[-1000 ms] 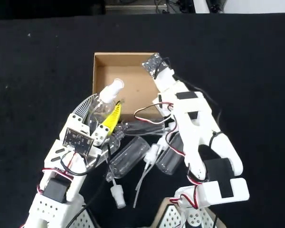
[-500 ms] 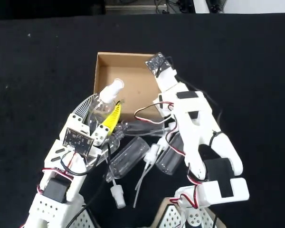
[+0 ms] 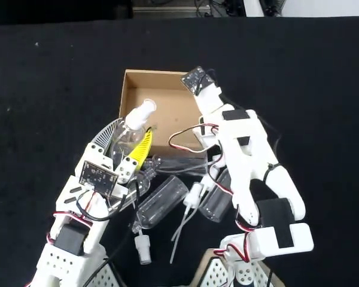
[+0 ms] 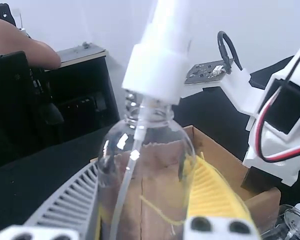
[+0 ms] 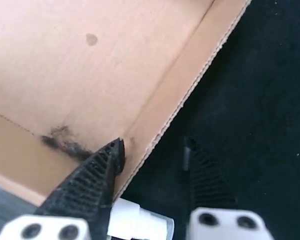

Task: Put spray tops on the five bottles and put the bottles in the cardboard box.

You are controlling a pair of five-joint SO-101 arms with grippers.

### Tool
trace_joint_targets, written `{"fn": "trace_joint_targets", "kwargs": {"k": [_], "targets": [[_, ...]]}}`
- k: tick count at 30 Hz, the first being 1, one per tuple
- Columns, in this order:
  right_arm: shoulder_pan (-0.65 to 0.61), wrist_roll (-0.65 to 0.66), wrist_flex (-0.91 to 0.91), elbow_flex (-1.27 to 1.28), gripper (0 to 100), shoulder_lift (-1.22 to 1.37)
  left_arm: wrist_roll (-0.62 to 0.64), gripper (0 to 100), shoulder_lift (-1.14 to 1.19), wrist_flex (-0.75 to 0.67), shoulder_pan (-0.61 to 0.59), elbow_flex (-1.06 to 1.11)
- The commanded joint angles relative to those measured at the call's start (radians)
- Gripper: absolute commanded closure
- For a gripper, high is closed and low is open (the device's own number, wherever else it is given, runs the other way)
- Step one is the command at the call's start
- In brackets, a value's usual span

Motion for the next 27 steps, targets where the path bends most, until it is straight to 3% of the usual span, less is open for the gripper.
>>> {"fn": "trace_joint_targets", "kwargs": {"k": [1, 9, 15, 21, 27], "targets": [[0.028, -0.026, 0.014, -0.081, 82.4, -0.117, -0.009, 92, -0.014, -0.021, -0.001, 0.022], [0.031, -0.124, 0.138, -0.085, 82.5, -0.392, -0.009, 92, -0.014, -0.021, -0.001, 0.022], [0.129, -0.129, 0.21, -0.076, 82.5, -0.565, -0.009, 92, -0.014, -0.021, -0.001, 0.022], [0.269, -0.258, 0.123, 0.067, 82.5, -0.585, -0.009, 92, -0.014, -0.025, -0.001, 0.022], [0.29, -0.382, -0.112, 0.334, 82.5, -0.591, -0.005, 92, -0.014, -0.018, 0.007, 0.022]]}}
